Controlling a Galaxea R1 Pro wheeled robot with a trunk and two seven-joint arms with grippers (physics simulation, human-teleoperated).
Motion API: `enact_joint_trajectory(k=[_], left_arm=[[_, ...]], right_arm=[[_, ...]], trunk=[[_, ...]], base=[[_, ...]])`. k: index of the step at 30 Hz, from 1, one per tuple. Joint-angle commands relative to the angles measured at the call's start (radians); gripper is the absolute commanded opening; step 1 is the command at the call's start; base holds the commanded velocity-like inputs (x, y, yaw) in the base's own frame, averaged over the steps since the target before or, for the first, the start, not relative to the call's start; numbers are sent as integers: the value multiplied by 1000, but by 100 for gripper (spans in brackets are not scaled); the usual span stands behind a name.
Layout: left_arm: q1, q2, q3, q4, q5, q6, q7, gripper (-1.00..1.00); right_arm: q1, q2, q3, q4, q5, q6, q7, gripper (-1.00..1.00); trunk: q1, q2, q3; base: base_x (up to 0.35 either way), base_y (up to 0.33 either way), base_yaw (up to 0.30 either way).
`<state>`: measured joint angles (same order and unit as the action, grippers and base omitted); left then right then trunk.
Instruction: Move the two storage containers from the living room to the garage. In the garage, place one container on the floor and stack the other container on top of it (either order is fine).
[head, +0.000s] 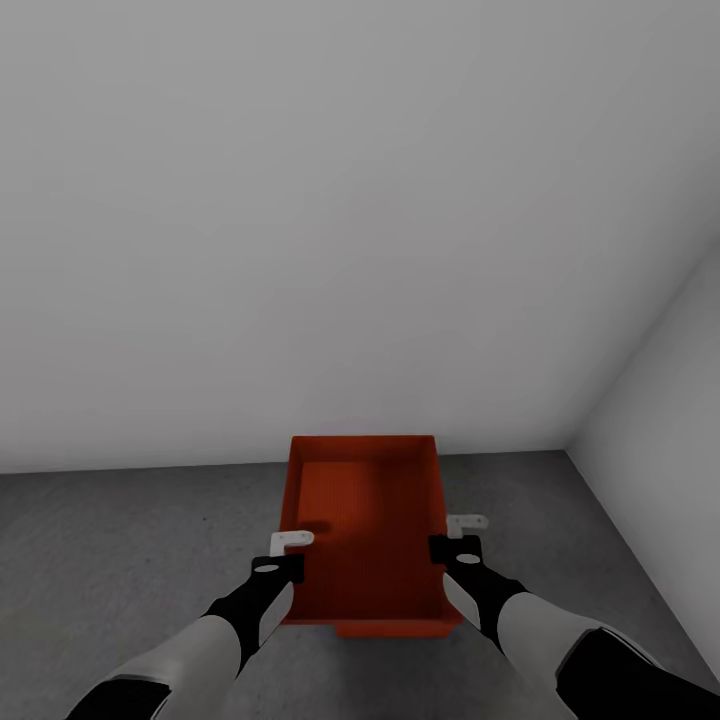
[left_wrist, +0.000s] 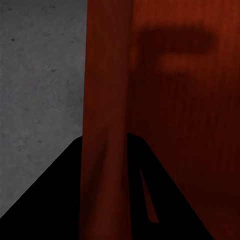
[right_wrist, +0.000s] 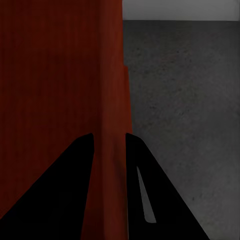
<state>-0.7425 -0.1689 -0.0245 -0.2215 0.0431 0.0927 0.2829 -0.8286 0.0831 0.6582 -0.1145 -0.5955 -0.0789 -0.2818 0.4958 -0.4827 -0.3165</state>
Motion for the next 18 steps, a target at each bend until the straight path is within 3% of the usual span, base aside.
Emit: enact_joint_trajectory(k=[1, 3, 4, 10, 18], left_arm=[[0, 5, -17, -6, -22, 7, 19, -100], [0, 5, -17, -6, -21, 7, 19, -100], [-1, 6, -7, -8, 3, 4, 6, -100], [-1, 13, -7, -10, 17, 5, 7, -100], [-1, 23, -2, -22, 9, 4, -15, -100]], right_arm=[[-1, 0, -11, 35, -24, -7, -33, -100], [-1, 0, -11, 35, -24, -7, -33, -100], [-4, 6, 8, -1, -5, -1, 0, -100], [-4, 7, -2, 2, 10, 1, 0, -100], [-4, 9, -71, -4, 83, 6, 0, -100]], trunk=[[0, -2, -1], [0, -2, -1], [0, -2, -2], [0, -2, -2], [0, -2, -2]], base=[[0, 0, 0], [0, 0, 0], [0, 0, 0], [0, 0, 0], [0, 0, 0]])
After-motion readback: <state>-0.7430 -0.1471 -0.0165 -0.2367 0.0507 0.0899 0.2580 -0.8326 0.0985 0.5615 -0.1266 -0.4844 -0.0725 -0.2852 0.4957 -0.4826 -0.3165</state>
